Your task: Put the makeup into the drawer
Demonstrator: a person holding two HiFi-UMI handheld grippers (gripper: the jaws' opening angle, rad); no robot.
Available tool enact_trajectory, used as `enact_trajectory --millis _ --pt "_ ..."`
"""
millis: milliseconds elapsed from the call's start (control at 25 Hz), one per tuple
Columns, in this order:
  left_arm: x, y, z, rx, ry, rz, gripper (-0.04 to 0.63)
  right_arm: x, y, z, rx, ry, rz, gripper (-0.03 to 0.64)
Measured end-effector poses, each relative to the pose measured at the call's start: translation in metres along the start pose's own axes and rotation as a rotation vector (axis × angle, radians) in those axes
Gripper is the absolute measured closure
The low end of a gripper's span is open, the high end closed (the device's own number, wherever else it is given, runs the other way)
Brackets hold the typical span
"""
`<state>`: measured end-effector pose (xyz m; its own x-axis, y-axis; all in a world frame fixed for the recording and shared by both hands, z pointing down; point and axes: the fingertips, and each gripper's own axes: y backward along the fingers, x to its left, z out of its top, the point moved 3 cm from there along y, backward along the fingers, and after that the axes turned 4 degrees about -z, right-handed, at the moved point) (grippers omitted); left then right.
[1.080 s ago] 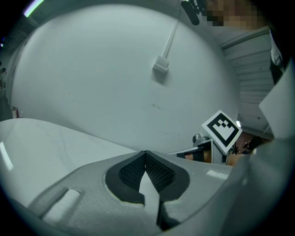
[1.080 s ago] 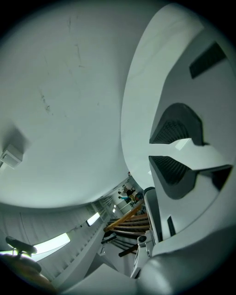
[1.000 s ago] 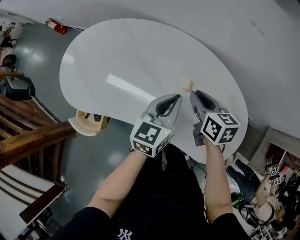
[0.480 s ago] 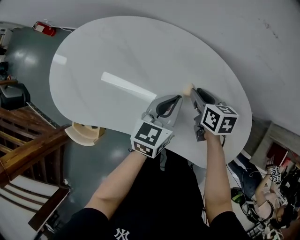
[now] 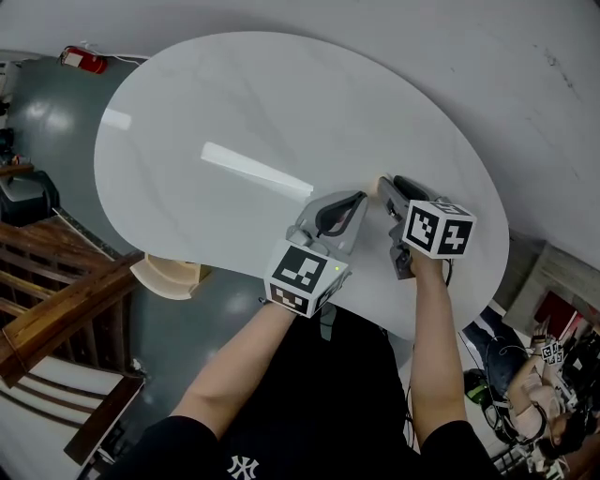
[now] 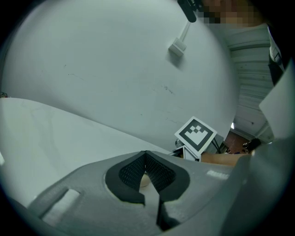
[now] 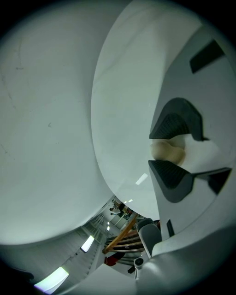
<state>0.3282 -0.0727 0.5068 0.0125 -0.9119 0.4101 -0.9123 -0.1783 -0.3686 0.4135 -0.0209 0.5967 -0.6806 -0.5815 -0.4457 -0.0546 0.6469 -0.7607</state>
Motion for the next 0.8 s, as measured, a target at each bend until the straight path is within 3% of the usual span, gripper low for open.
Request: enact_trajectory --millis 480,800 --pt "0.001 0.009 -0.004 0.003 0.019 0.015 0.584 0.019 0.005 -0.019 0.052 0.042 0.037 0.476" --pt "-0.008 0.026 -0.013 -0.003 0.042 0.05 0.584 0.023 0.024 -0.029 -0.035 0.069 0.019 0.502"
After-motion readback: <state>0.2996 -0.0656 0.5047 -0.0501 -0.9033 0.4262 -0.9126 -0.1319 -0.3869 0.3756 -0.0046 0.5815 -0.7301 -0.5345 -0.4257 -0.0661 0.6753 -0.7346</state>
